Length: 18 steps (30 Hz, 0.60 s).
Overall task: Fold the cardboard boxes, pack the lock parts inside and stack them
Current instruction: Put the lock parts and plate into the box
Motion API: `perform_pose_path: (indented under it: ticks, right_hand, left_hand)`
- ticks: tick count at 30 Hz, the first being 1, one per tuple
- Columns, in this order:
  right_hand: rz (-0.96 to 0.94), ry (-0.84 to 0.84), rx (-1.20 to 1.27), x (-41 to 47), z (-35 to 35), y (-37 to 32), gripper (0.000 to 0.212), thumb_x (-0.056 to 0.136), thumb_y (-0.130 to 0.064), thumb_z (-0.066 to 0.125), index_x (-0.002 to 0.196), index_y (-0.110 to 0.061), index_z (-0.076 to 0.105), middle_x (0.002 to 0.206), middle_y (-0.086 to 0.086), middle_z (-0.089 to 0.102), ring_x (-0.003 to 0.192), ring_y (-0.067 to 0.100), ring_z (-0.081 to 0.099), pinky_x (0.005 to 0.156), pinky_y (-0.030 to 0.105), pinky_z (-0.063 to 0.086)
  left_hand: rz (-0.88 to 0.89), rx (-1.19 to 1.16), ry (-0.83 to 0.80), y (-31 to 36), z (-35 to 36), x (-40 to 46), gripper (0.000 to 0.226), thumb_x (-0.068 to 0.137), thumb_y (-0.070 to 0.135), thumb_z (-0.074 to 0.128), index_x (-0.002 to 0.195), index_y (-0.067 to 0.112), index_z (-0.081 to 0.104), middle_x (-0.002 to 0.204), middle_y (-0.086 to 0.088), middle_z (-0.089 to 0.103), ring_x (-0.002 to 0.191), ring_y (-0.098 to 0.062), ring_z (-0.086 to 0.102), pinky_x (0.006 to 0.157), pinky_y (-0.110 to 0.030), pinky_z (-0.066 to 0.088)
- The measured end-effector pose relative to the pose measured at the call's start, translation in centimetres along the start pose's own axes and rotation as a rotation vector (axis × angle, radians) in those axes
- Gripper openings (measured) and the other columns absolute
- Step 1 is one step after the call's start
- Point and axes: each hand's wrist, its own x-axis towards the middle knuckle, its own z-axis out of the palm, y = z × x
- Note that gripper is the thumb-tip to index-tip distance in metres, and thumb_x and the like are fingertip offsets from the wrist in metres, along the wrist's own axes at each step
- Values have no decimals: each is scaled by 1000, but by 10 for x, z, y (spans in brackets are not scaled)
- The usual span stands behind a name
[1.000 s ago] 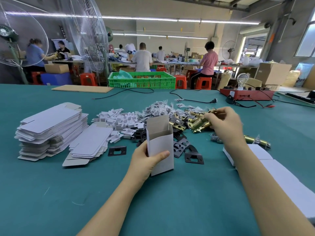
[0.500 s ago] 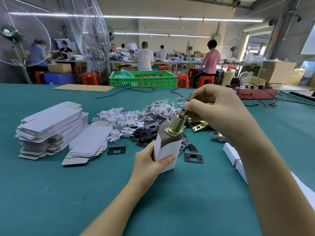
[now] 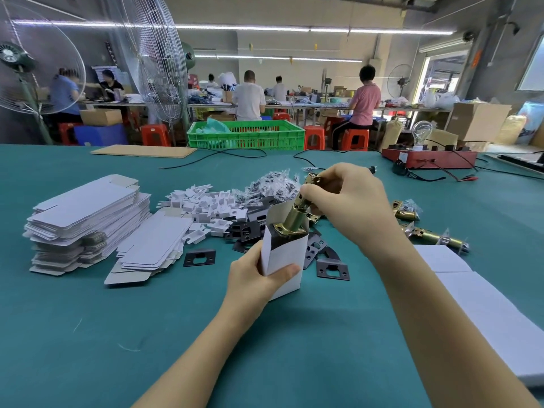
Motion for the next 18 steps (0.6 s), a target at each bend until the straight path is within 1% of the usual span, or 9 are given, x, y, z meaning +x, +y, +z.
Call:
perform_pose_path:
  ticks: [4, 8, 11, 15, 18]
  right_hand:
    - [-66, 12, -69, -2, 5, -1, 20, 84, -29, 67, 91, -10, 64, 81, 2, 67, 81, 19, 62, 74, 36, 52]
    - [-118, -13, -113, -4, 10, -3, 21, 84, -27, 66, 90, -8, 63, 79, 5, 67, 80, 21, 61, 74, 40, 51]
    - [-132, -52, -156, -5, 14, -1, 19, 84, -26, 66, 89, -7, 63, 77, 5, 66, 79, 22, 61, 75, 40, 50]
    - [-150, -86, -224, -4, 14, 1, 22, 85, -25, 64, 90, -4, 60, 79, 10, 65, 79, 25, 59, 74, 45, 50]
    - [-174, -157, -248, -5, 17, 1, 22, 84, -24, 63, 91, -4, 57, 80, 11, 64, 79, 27, 58, 73, 46, 50]
  left_hand:
    - [-4, 3, 6, -1, 0, 1, 37, 76, 18, 83, 99, 42, 66, 93, 20, 72, 85, -4, 67, 71, -22, 57]
    - [-8, 31, 9, -2, 0, 1, 36, 77, 21, 83, 100, 40, 64, 92, 22, 70, 84, -4, 66, 69, -22, 57]
    - [10, 63, -1, -2, 1, 0, 34, 78, 23, 82, 98, 42, 62, 90, 26, 69, 82, -1, 64, 68, -21, 56]
    - [43, 136, -6, -2, 0, 0, 35, 78, 26, 82, 96, 45, 60, 88, 29, 67, 82, 2, 63, 65, -17, 53]
    - [60, 199, 9, -4, -1, 2, 39, 78, 27, 83, 99, 49, 58, 87, 29, 68, 84, 4, 62, 69, -19, 52]
